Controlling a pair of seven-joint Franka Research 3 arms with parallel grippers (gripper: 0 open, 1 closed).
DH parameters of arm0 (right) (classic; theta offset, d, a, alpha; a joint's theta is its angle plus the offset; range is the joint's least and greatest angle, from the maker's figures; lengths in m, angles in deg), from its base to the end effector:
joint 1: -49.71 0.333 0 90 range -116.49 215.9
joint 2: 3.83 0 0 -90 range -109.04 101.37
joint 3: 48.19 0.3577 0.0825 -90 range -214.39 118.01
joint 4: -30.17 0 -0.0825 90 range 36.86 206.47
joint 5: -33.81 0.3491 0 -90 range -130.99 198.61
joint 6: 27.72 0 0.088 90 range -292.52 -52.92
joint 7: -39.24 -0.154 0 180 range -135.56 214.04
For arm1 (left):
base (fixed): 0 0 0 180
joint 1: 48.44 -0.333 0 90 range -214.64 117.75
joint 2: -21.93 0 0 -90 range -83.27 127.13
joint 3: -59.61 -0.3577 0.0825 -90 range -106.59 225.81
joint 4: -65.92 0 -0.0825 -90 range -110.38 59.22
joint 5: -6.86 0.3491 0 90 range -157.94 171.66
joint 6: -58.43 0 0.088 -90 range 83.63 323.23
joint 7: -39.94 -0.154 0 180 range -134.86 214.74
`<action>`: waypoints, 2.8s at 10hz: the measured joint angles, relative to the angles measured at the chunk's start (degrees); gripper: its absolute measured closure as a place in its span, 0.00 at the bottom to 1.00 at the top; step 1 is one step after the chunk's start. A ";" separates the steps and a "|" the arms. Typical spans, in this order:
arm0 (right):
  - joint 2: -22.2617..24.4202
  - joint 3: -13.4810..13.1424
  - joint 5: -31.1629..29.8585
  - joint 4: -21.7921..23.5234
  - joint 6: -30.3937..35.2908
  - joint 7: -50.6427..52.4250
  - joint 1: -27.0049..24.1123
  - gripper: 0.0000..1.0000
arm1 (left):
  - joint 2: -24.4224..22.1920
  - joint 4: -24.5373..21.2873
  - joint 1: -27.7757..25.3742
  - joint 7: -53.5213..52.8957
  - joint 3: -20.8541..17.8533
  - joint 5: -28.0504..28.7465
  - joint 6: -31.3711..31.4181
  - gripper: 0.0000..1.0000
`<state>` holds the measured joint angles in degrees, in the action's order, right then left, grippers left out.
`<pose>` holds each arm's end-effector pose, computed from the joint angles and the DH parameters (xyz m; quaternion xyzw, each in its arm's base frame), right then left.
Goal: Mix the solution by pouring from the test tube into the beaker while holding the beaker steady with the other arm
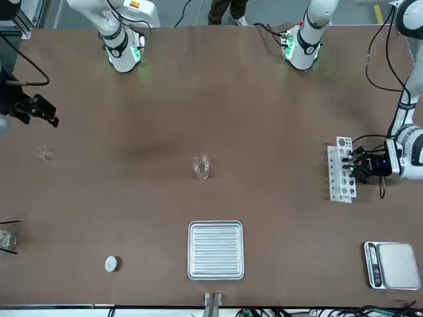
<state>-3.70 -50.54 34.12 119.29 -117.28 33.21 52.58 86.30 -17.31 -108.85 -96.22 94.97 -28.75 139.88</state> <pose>0.5188 0.0055 0.6264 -0.9988 0.0480 -0.0048 0.0030 0.5524 0.2289 0.1698 0.4756 -0.5297 0.4925 0.5006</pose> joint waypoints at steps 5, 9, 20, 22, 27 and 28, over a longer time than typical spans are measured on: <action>0.00 0.00 0.01 0.00 -0.02 -0.01 0.00 0.00 | -0.48 0.69 0.02 -0.10 0.46 -0.32 -0.02 0.45; 0.00 0.01 0.04 0.01 -0.02 -0.01 0.00 0.00 | -6.40 1.03 0.01 -0.10 0.59 -0.46 -0.28 0.00; 0.00 0.05 0.08 0.04 -0.21 -0.02 0.01 0.00 | -37.45 1.32 2.75 14.66 1.25 3.39 -4.88 0.00; 0.00 0.05 0.08 0.05 -0.21 -0.03 0.01 0.00 | -43.28 0.53 8.05 25.16 1.30 4.24 -3.69 0.00; 0.00 0.04 0.09 0.06 -0.28 -0.06 0.00 0.00 | -51.09 -2.50 21.45 54.02 1.29 12.68 9.64 0.00; 0.00 0.04 0.10 0.06 -0.33 -0.06 0.00 0.00 | -53.19 -4.89 22.35 60.28 1.30 13.53 12.89 0.00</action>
<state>-3.70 -50.50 34.21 119.35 -117.61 33.16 52.58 33.11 -22.20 -86.50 -35.93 96.27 -15.22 152.77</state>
